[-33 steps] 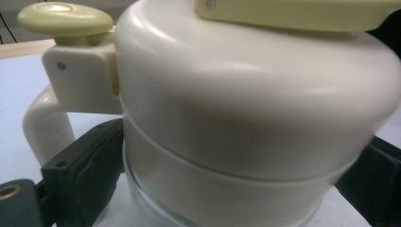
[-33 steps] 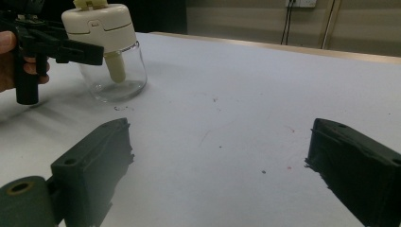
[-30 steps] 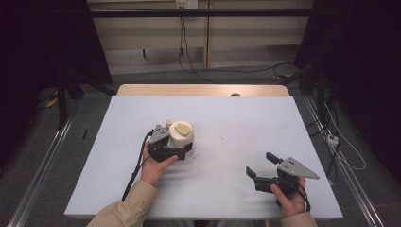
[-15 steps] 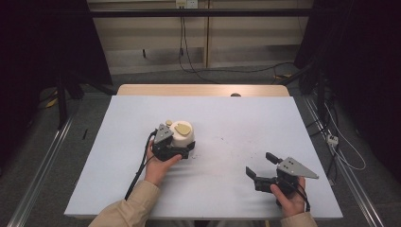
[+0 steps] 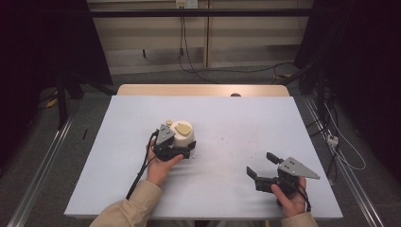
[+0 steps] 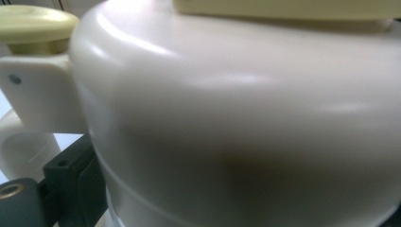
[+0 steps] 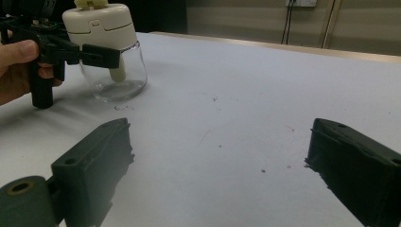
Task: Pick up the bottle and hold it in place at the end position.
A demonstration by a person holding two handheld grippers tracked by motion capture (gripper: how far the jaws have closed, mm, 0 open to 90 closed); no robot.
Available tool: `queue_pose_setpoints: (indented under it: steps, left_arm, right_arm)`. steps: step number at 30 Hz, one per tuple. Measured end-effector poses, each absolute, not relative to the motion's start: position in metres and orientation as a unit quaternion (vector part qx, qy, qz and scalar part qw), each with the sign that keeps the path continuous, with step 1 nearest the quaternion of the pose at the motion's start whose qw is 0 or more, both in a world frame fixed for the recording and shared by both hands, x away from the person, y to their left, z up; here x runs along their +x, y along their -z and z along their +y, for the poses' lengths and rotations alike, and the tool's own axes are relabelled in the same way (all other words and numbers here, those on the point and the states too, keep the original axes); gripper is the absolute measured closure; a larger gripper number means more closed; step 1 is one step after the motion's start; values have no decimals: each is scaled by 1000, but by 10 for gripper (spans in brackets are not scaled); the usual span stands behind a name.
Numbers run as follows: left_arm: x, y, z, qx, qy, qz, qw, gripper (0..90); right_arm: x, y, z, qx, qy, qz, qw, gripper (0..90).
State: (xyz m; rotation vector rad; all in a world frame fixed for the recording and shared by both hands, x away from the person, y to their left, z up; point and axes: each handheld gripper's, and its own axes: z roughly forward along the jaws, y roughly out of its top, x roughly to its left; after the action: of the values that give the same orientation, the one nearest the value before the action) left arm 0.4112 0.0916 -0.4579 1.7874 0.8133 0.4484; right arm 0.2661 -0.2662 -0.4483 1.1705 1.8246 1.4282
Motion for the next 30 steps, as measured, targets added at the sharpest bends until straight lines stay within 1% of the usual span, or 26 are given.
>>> queue_pose_setpoints:
  steps: [30]
  left_arm:
    - [416,448,84,743,-197,338,542,49]
  right_arm:
    - [266,448,-266,431,-533,676,270,65]
